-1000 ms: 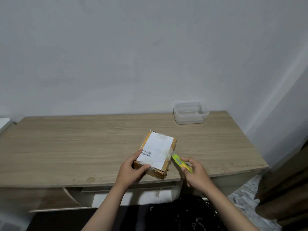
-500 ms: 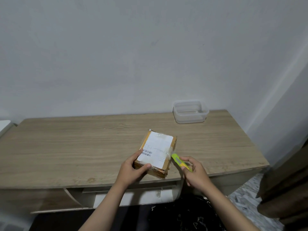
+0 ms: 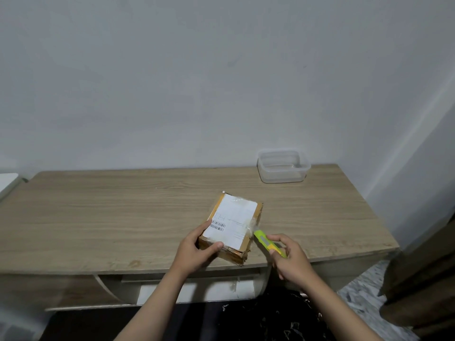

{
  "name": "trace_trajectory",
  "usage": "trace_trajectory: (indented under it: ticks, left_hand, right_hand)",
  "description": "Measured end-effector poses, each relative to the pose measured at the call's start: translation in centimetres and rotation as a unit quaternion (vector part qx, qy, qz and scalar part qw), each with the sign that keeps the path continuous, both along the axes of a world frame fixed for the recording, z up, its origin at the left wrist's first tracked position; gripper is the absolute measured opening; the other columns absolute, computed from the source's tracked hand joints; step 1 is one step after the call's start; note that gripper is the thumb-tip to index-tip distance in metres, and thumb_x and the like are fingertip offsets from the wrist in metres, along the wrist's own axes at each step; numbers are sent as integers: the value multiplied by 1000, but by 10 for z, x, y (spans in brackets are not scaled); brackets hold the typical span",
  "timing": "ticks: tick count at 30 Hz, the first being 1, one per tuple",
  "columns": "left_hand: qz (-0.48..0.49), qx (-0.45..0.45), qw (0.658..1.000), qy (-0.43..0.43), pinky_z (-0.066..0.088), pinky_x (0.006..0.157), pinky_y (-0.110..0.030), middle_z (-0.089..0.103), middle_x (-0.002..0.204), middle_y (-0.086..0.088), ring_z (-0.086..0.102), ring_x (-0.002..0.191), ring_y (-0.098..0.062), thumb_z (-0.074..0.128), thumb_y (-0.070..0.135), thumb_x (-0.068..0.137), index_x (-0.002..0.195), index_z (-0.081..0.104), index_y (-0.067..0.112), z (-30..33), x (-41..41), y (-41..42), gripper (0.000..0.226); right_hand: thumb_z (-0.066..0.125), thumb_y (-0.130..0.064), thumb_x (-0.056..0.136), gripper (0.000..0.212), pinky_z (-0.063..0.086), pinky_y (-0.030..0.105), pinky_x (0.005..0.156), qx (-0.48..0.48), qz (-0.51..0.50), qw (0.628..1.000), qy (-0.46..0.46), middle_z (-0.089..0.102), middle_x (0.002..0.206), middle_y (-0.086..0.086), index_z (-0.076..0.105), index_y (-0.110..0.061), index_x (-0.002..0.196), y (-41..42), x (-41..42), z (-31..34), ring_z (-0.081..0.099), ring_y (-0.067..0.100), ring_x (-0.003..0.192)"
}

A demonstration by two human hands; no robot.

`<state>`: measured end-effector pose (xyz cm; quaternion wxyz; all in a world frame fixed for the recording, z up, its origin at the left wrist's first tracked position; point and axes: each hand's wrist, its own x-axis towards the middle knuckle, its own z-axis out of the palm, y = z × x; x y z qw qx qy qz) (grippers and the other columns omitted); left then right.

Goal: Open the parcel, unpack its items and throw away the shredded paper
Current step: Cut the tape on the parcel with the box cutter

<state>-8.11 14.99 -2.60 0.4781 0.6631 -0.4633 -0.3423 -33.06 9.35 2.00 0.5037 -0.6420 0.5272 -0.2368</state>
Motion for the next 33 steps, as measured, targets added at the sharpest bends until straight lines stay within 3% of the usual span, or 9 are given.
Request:
trace_trajectory:
  ticks: [6,12,16,20,24,27,29,31,33]
  left_hand:
    - [6,-2,1000,0,41,86,-4,60,118,17,55,106,14,82,23,67,125,56,27,0,-1,0,63]
    - [14,9,1000,-9,41,89,-4,61,121,13,55,107,13,83,21,68,127,56,25,0,-2,-1,64]
    - [24,10,1000,-7,40,84,-1,61,120,11,54,100,21,82,17,69,128,55,20,6,-7,0,65]
    - [56,12,998,-39,46,88,-13,63,116,12,58,103,6,84,35,63,122,56,31,8,-21,5,65]
    - [49,42,995,-76,51,86,-32,61,109,7,58,102,-12,78,65,46,104,49,45,3,-27,10,68]
    - [41,63,994,-76,44,84,-18,50,110,1,54,103,-13,68,68,47,94,53,45,14,-23,7,55]
    - [42,59,995,-66,38,87,-12,46,116,-4,52,107,-13,62,68,53,92,56,45,23,-15,-4,45]
    - [25,64,996,-55,37,103,-24,41,128,-9,46,121,-18,67,56,64,95,56,48,34,-6,-18,34]
    - [4,68,996,-49,31,111,-33,33,140,-12,33,136,-22,69,42,70,101,56,48,41,3,-35,34]
  right_hand:
    - [52,-6,91,30,38,21,36,2,1,1000,-16,60,63,6,57,-28,111,4,2,1,46,10,32]
    - [56,-7,86,34,39,7,53,-17,31,999,-30,64,98,-11,62,-30,110,30,7,-15,55,-9,54]
    - [55,-7,88,36,37,7,49,-17,23,999,-36,57,77,-17,60,-34,111,30,1,-10,53,-9,50]
    - [54,-7,88,36,40,19,59,-33,-32,998,-50,58,79,-11,59,-36,109,30,-8,-11,50,-1,64]
    - [55,-4,87,38,45,28,70,-44,-78,994,-67,64,98,2,59,-36,107,33,-13,-17,55,12,76]
    - [55,-2,87,36,50,33,79,-58,-86,992,-72,64,107,2,58,-29,111,35,-16,-17,60,19,88]
    - [55,-1,87,36,51,26,75,-57,-90,991,-79,63,109,2,57,-27,113,36,-17,-16,61,19,87]
    - [54,0,88,37,50,15,62,-46,-86,992,-85,62,106,1,57,-26,114,37,-18,-14,60,14,79]
    - [54,0,88,38,48,16,56,-30,-80,993,-86,62,104,3,57,-24,117,37,-20,-13,59,12,73]
